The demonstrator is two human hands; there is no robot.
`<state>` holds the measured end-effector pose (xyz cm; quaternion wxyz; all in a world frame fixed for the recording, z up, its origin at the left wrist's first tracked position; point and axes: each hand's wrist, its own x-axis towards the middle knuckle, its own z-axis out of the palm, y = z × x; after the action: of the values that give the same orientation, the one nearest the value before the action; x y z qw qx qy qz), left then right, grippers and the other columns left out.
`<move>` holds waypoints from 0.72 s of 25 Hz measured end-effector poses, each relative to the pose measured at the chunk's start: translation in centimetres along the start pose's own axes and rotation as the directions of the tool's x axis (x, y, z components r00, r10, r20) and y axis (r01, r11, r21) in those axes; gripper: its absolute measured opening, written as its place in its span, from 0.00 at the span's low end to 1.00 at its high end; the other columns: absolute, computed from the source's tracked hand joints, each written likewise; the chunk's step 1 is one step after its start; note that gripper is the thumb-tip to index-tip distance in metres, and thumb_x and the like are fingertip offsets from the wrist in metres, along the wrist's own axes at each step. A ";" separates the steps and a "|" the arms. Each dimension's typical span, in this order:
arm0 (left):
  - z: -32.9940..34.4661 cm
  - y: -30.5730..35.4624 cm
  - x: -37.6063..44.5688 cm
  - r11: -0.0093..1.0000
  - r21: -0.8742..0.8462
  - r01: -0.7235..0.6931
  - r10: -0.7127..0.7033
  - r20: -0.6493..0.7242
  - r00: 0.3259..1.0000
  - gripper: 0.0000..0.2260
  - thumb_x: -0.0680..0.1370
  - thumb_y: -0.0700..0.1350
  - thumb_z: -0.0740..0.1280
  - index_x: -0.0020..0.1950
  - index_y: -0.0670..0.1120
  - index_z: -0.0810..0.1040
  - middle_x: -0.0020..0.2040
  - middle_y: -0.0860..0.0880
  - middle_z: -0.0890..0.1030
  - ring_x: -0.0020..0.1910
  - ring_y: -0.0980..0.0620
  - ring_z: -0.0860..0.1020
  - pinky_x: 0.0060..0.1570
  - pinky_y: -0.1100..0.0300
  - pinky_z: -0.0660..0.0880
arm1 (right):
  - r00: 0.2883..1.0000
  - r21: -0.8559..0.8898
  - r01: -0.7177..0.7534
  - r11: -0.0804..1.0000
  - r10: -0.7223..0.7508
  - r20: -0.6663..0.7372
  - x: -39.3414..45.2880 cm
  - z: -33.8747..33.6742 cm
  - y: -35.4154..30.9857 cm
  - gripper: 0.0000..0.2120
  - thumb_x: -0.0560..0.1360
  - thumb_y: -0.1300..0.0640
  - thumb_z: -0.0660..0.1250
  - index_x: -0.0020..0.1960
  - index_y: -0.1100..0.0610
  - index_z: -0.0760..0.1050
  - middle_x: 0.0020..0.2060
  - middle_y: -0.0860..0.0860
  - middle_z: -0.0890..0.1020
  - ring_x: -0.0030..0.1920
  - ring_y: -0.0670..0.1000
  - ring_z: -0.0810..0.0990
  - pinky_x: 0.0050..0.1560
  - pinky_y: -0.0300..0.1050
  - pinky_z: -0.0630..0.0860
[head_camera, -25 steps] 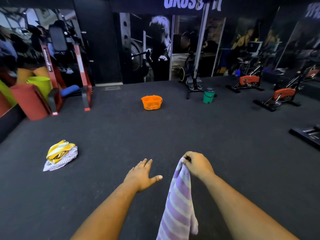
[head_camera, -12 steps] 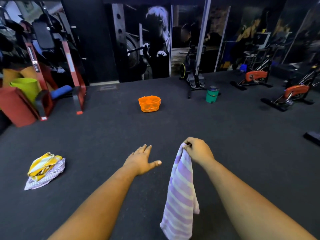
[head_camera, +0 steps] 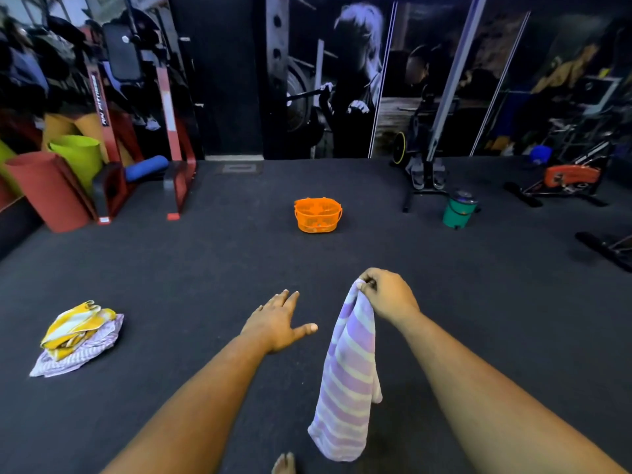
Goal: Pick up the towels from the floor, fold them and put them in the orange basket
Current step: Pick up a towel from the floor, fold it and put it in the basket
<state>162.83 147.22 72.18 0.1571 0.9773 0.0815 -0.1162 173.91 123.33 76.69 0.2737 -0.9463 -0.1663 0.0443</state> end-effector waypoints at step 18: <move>-14.0 -6.0 46.1 0.999 0.024 0.030 -0.030 0.002 1.000 0.44 0.76 0.73 0.56 0.84 0.52 0.44 0.84 0.49 0.46 0.83 0.50 0.48 0.79 0.48 0.55 | 1.000 0.108 0.010 0.994 -0.010 -0.006 47.4 0.7 3.7 0.05 0.81 0.49 0.65 0.48 0.44 0.78 0.43 0.42 0.82 0.45 0.44 0.81 0.47 0.49 0.80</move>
<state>208.71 163.09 71.69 0.1437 0.9776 0.0947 -0.1209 219.42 136.76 74.45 0.3254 -0.9293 -0.1678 0.0493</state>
